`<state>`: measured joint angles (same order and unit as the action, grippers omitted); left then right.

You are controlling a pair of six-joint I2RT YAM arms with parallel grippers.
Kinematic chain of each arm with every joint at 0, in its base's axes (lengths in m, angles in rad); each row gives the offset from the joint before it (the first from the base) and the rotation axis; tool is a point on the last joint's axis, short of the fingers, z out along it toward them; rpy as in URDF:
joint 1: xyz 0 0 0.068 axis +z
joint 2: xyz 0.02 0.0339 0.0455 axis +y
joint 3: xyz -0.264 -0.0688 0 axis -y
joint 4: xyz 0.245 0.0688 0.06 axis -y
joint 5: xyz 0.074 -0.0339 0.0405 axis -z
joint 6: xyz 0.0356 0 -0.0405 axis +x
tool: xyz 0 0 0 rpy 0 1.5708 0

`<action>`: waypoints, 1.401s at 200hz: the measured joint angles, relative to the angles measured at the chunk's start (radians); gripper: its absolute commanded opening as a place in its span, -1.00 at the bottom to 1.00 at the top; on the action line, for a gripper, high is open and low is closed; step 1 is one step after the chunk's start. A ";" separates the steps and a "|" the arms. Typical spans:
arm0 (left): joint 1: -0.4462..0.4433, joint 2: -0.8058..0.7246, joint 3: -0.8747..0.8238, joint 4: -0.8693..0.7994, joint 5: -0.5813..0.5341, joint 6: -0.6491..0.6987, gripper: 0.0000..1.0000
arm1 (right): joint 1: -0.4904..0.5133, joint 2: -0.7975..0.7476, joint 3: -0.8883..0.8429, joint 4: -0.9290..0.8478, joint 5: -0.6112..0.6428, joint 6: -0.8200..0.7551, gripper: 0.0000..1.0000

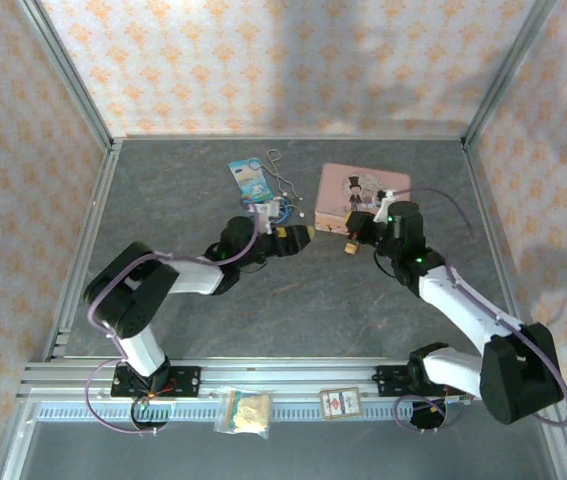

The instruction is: Unlock the padlock with the key

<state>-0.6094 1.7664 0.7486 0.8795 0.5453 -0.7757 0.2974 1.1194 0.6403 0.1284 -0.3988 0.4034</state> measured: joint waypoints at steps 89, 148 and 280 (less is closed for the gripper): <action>-0.136 0.393 0.509 -0.442 -0.053 0.154 0.34 | -0.239 -0.175 -0.038 -0.100 0.060 -0.087 -1.00; -0.139 0.464 0.631 -0.509 -0.132 0.202 0.18 | -0.240 -0.175 -0.071 -0.068 -0.026 -0.075 -1.00; -0.157 0.579 0.790 -0.509 -0.143 0.198 -0.11 | -0.240 -0.190 -0.098 -0.037 -0.055 -0.056 -1.00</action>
<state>-0.7662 2.3459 1.5387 0.3702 0.4023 -0.5781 0.0578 0.9298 0.5419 0.0914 -0.4534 0.3470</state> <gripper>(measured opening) 0.435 0.045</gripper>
